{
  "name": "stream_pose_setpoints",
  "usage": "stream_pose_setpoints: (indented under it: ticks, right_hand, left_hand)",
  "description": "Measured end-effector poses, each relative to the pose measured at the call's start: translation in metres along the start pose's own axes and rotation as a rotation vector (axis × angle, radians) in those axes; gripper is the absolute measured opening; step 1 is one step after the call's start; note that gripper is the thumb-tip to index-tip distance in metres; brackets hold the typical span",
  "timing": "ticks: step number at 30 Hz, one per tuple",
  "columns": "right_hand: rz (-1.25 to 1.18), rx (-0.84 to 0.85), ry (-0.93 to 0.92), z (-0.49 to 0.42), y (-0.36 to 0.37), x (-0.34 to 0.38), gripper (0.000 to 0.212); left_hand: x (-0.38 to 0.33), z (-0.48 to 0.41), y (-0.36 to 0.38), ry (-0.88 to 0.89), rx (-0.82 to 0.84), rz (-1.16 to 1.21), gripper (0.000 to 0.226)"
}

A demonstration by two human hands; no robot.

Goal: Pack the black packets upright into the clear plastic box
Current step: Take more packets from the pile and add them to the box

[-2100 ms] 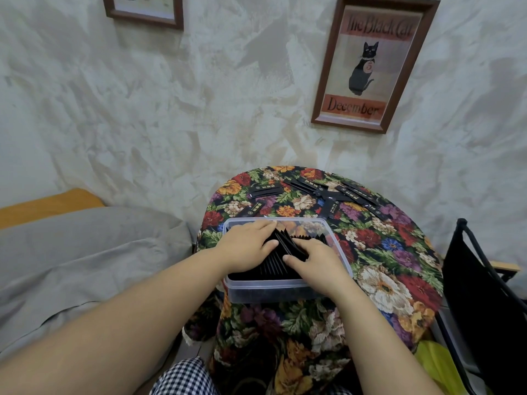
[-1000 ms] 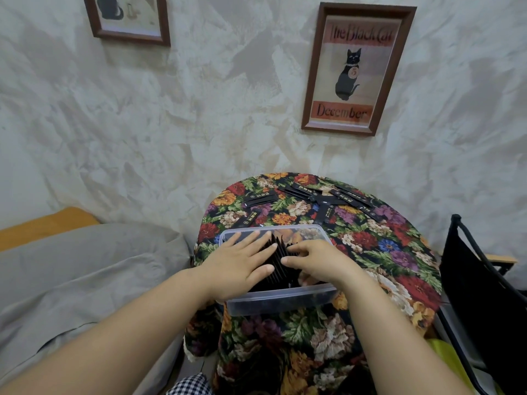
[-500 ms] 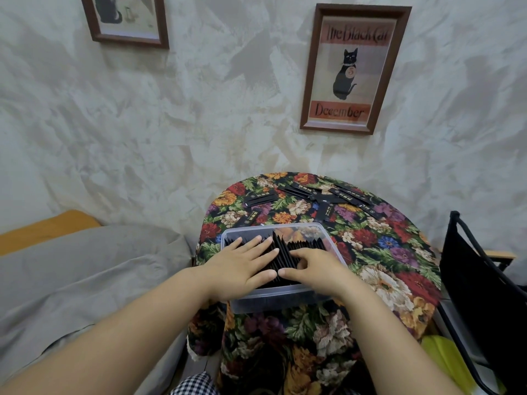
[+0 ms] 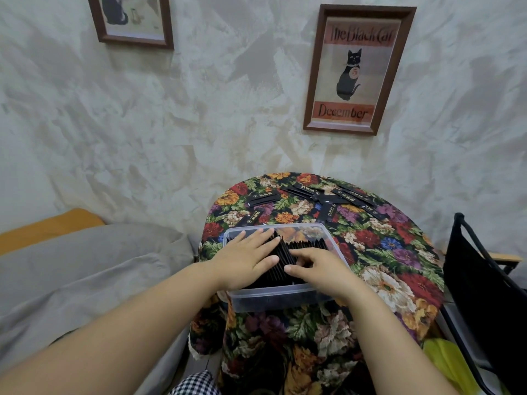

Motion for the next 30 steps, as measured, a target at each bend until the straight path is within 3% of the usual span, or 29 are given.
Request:
stream_pose_setpoints:
  ticks: [7, 11, 18, 24, 30]
  right_hand:
    - [-0.050, 0.026, -0.006, 0.000, -0.001, -0.004, 0.057]
    - [-0.187, 0.064, 0.013, 0.002, -0.004, -0.005, 0.040]
    - [-0.288, 0.048, 0.041, -0.005, -0.003, -0.009, 0.042]
    - [-0.321, 0.078, 0.054, -0.007, -0.003, -0.010, 0.045]
    - [-0.292, 0.097, 0.062, -0.007, -0.003, -0.004, 0.048]
  left_hand:
    - [-0.004, -0.020, -0.012, -0.023, -0.026, 0.151, 0.052]
    - [-0.006, -0.019, -0.016, 0.032, -0.058, 0.174, 0.047]
    - [-0.002, -0.019, -0.001, 0.025, 0.075, -0.075, 0.061]
    - [-0.003, -0.013, 0.000, 0.115, 0.002, -0.212, 0.059]
    - [-0.005, -0.003, 0.009, 0.149, 0.145, -0.174, 0.061]
Point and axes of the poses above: each hand's wrist, its own z-axis away from the middle knuckle, its own y-axis out of the palm, x = y × z, the point moved 5 cm from there along -z, towards the middle knuckle, and after that the axes turned 6 degrees about z, right-handed, at the moved point
